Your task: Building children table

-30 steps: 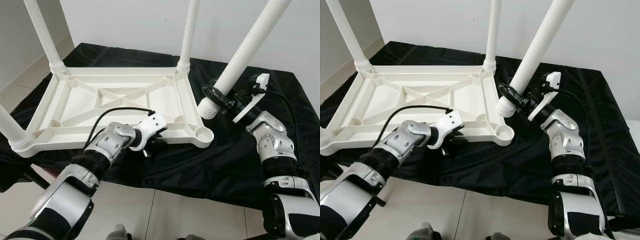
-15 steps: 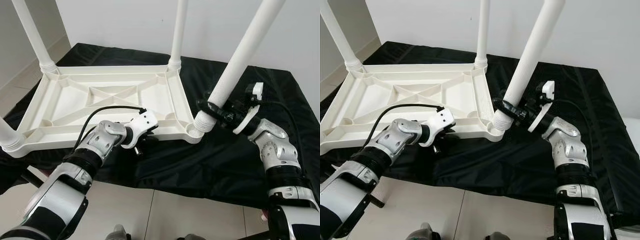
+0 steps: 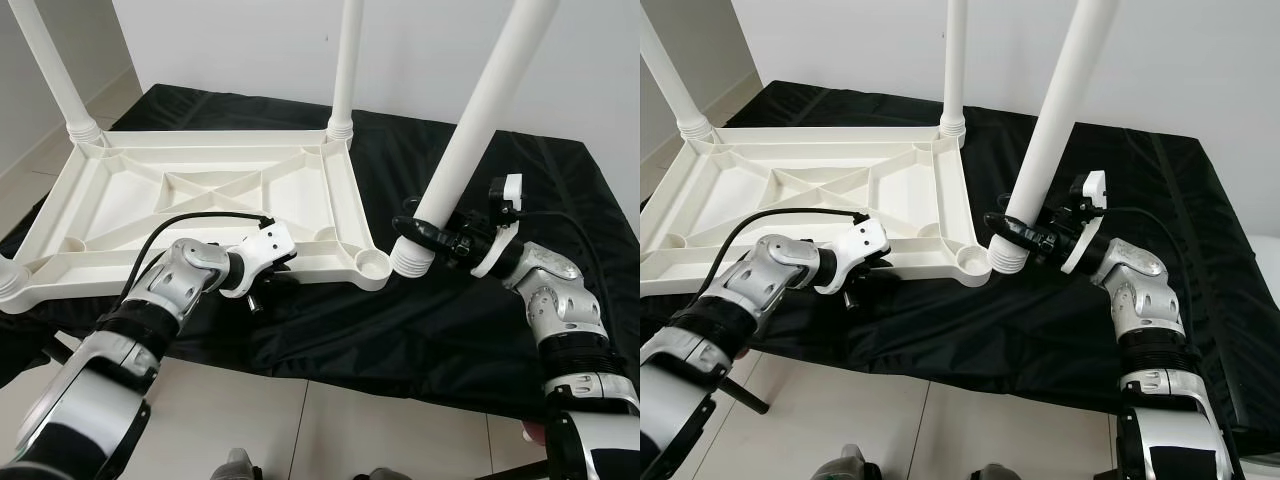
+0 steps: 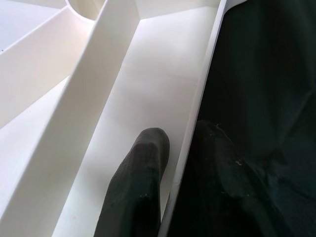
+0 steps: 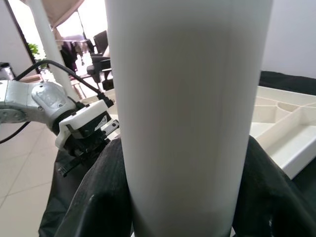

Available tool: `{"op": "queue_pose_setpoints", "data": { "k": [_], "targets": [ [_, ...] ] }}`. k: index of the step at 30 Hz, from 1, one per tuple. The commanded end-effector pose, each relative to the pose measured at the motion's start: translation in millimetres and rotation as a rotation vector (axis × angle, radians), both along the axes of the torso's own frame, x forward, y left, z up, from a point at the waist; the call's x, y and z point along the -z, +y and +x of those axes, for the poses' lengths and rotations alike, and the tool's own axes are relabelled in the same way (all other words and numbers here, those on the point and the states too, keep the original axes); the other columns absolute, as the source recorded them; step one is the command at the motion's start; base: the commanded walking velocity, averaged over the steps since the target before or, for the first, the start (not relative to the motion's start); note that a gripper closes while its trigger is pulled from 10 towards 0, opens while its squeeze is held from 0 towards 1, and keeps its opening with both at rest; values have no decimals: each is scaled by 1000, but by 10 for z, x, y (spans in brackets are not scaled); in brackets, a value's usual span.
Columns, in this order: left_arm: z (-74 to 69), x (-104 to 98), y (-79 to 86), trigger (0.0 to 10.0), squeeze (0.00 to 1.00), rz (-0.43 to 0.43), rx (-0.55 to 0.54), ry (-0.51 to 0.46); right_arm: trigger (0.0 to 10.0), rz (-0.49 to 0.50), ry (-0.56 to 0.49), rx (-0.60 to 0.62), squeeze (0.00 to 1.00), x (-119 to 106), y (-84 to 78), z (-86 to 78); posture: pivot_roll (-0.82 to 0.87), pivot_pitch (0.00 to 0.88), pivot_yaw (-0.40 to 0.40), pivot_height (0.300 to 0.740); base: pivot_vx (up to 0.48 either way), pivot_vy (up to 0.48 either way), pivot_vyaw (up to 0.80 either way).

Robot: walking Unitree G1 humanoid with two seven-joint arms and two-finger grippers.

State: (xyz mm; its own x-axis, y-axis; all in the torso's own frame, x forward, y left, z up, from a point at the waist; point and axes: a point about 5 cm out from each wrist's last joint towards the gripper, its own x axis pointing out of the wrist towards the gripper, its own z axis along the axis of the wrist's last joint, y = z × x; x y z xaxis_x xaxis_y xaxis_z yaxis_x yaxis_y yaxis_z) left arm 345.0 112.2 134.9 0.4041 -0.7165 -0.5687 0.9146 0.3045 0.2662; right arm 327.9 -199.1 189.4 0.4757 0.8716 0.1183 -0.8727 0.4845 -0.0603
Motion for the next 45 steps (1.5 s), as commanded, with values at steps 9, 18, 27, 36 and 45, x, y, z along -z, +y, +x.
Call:
{"op": "queue_pose_setpoints", "data": {
  "k": [9, 18, 27, 36, 45],
  "targets": [
    [-52, -140, -168, 10000, 0, -25, 66, -58, 10000, -35, -24, -53, 0, 70, 94, -43, -23, 23, 2, 740, 0, 0, 0],
    [-150, -181, -357, 10000, 0, -57, 129, -59, 10000, -34, -35, -43, 0, 158, 159, -97, -37, 21, 8, 740, 0, 0, 0],
    [-243, -132, -346, 10000, 0, -42, 151, -43, 10000, -20, -71, 13, 0, 146, 115, -101, -41, 26, 15, 740, 0, 0, 0],
    [-331, -107, -292, 10000, 0, -25, 167, -37, 10000, -29, -76, 21, 0, 137, 59, -111, -33, 37, 18, 740, 0, 0, 0],
    [-315, -149, -293, 10000, 0, -22, 157, -46, 10000, -51, -34, -26, 0, 253, 87, -182, -35, 49, 22, 740, 0, 0, 0]
  ]
}}
